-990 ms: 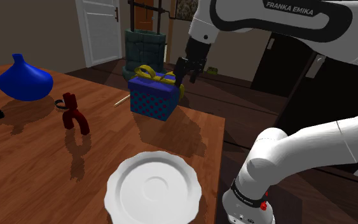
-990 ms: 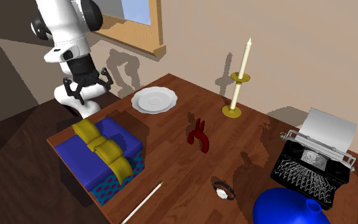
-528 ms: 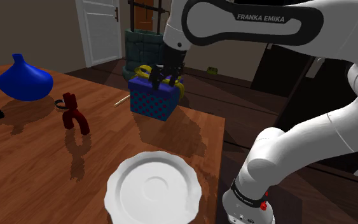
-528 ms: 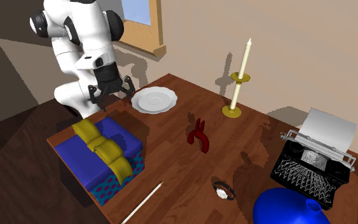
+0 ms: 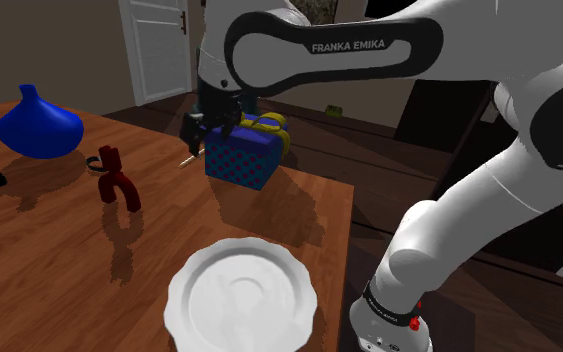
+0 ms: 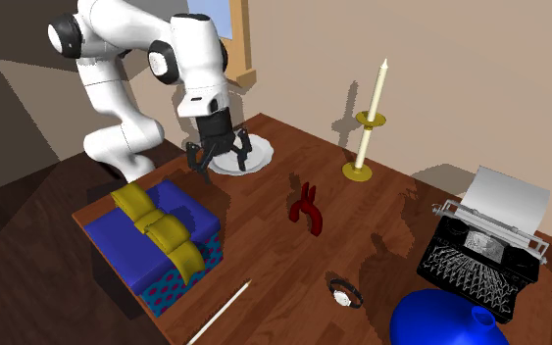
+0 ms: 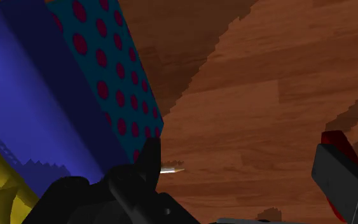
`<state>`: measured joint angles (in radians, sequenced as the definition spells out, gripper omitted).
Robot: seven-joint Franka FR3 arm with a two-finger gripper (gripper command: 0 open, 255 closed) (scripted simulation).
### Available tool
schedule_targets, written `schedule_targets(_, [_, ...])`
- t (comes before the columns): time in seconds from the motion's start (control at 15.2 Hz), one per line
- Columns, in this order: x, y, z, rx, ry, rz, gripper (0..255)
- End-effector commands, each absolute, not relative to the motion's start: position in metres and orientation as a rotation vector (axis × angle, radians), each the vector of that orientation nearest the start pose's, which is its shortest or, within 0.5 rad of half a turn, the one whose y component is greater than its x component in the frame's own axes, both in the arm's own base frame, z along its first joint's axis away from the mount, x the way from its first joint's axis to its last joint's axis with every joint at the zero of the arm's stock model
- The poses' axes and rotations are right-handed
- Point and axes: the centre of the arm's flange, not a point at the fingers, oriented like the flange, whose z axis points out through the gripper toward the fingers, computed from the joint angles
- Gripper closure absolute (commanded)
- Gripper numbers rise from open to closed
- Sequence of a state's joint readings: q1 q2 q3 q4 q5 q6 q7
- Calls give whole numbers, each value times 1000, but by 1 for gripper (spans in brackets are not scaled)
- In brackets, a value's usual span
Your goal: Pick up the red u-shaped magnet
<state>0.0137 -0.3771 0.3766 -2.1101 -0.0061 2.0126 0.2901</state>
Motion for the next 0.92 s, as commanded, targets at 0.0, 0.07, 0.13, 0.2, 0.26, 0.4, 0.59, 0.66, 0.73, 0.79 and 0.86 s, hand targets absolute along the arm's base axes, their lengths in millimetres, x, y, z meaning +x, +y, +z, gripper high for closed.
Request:
schedule_targets(0.0, [444,224,577,-3163,-184,-482,0])
schedule_targets(0.07, [450,235,574,-3166,-200,-495,0])
schedule_targets(0.13, [457,246,570,-3170,-216,-508,0])
schedule_targets(0.2, [463,257,566,-3173,-232,-521,0])
schedule_targets(0.26, [469,268,563,-3176,-249,-534,0])
schedule_targets(0.4, [481,290,555,-3182,-282,-560,0])
schedule_targets(0.59, [499,324,544,-3190,-332,-599,0])
schedule_targets(0.66, [505,335,540,-3192,-348,-612,0])
schedule_targets(0.73, [511,346,536,-3194,-365,-625,0])
schedule_targets(0.79, [516,357,532,-3196,-382,-638,0])
schedule_targets(0.86, [520,364,530,-3197,-393,-647,0])
